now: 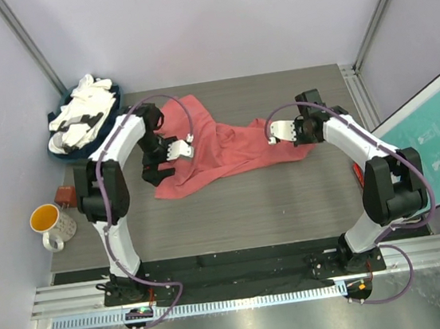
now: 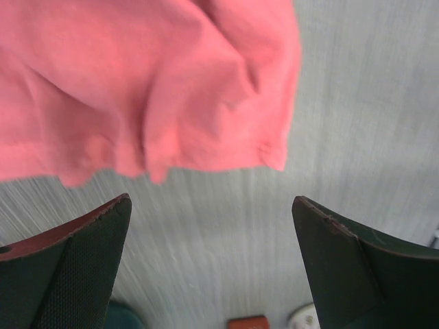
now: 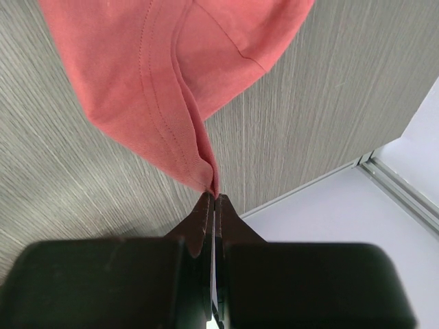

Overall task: Fold and stack the t-shirts
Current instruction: Flatten out the tshirt

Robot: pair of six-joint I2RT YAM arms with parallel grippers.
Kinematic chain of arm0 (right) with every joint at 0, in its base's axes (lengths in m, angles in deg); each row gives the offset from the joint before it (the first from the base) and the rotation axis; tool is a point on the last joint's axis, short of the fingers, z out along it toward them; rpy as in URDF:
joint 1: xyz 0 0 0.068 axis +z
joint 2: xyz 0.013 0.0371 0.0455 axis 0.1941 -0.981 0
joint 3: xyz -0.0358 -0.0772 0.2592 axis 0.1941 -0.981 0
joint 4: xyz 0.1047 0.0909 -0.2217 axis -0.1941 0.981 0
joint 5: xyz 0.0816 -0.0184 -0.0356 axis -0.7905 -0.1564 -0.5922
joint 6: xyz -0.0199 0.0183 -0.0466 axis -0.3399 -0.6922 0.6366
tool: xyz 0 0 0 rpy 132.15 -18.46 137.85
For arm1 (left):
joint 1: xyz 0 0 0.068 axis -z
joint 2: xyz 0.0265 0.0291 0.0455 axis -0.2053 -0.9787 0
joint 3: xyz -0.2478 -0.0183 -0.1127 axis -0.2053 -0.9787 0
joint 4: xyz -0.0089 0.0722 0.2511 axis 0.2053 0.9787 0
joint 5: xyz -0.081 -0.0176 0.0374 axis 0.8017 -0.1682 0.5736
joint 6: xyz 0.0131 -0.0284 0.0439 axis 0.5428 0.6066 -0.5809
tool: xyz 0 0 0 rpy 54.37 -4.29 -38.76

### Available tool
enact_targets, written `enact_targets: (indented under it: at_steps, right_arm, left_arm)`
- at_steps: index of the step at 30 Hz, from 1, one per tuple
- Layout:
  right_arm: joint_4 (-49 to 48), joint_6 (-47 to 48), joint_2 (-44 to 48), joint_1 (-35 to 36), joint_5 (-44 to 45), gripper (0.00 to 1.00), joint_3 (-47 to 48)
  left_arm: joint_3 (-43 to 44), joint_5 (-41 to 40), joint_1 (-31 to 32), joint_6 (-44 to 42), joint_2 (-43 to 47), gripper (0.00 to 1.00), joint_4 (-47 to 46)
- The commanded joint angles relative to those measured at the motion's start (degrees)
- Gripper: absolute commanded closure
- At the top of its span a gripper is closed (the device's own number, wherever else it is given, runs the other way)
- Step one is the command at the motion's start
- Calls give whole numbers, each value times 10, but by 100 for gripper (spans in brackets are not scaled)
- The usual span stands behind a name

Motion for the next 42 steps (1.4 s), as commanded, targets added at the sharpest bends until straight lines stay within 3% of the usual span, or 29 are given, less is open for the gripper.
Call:
enact_targets:
  at_steps: [1,5,6,9,12,17,23,28,29,31,32,34,37,38,39,42]
  right_arm:
    - [-15,-14,-13,7,14,99,19]
    - [-18,-16,-14,8,15,99,16]
    - [-20,-16,-15,9,15,99,16]
    - [-23,-18,-16,10,18,99,14]
    - [-23,-20,-18,12,18,99,14]
    - [-25,-23,-21,16,16,99,21]
    - [-26,-30,-30,22,18,99,30]
    - [-30,-30,-32,23,25,99,33]
    - [-30,-29,-31,23,27,99,34]
    - [-31,-28,-30,22,30,99,35]
    - [-32,-28,-32,21,29,99,36]
    - [-33,-28,-33,16,31,99,36]
    - [-36,-28,-37,10,34,99,37]
    - [-36,-26,-38,10,34,99,37]
    - [-37,-25,-39,8,33,99,37]
    - [-38,-23,-45,6,33,99,42]
  left_arm:
    - [-71,-14,1,75,85,0,-57]
    - [-167,20,-2,111,181,0,-174]
    - [-251,15,4,115,214,0,-278]
    - [-404,-16,21,94,314,0,-437]
    - [-501,-19,26,76,367,0,-524]
    - [-569,-27,30,73,381,0,-596]
    - [-577,-41,33,83,315,1,-665]
    - [-556,-41,33,72,269,16,-664]
    - [-549,-37,33,69,265,29,-635]
    - [-524,-28,32,60,261,41,-599]
    - [-515,-23,32,57,258,52,-578]
    - [-499,-13,29,54,261,62,-541]
    - [-495,9,29,44,278,61,-518]
    - [-495,15,29,39,283,53,-513]
    - [-495,17,29,37,293,51,-509]
    - [-489,26,29,28,307,52,-478]
